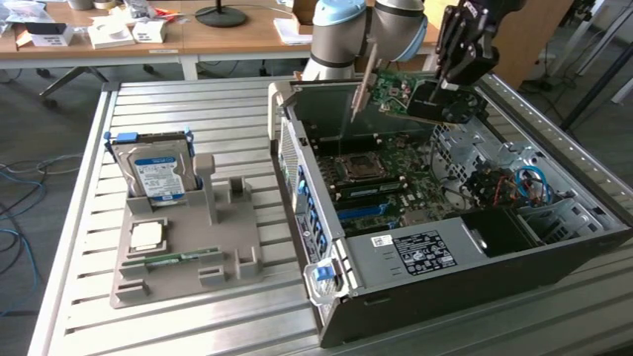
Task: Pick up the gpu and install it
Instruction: 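Insert the gpu into the slot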
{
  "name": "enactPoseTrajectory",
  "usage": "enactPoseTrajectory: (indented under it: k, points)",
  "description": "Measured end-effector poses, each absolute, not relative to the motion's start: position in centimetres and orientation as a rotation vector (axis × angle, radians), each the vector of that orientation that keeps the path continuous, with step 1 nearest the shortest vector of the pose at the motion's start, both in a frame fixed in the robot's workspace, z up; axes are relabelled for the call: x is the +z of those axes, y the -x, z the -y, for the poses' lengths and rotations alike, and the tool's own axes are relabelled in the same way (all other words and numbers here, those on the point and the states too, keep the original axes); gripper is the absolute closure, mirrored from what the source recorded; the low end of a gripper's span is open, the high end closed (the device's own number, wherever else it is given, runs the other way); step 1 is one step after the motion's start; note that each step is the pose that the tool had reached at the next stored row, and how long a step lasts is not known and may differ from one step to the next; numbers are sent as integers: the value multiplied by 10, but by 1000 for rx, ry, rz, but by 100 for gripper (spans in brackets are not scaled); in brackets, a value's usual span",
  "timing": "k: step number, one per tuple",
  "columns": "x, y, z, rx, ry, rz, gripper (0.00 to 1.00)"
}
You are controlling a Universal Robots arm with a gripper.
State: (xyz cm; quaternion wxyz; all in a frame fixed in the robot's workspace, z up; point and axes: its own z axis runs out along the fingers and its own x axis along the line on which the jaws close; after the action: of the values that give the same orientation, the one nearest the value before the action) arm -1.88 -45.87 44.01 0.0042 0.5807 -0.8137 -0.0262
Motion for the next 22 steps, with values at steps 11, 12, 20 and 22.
enactPoseTrajectory:
  k: [11, 12, 20, 22]
  points:
    - [438, 19, 459, -80, -2050, 2361, 74]
    - [438, 19, 459, -80, -2058, 2354, 74]
    - [437, 19, 459, -70, -2122, 2304, 74]
    - [437, 19, 459, -64, -2142, 2292, 74]
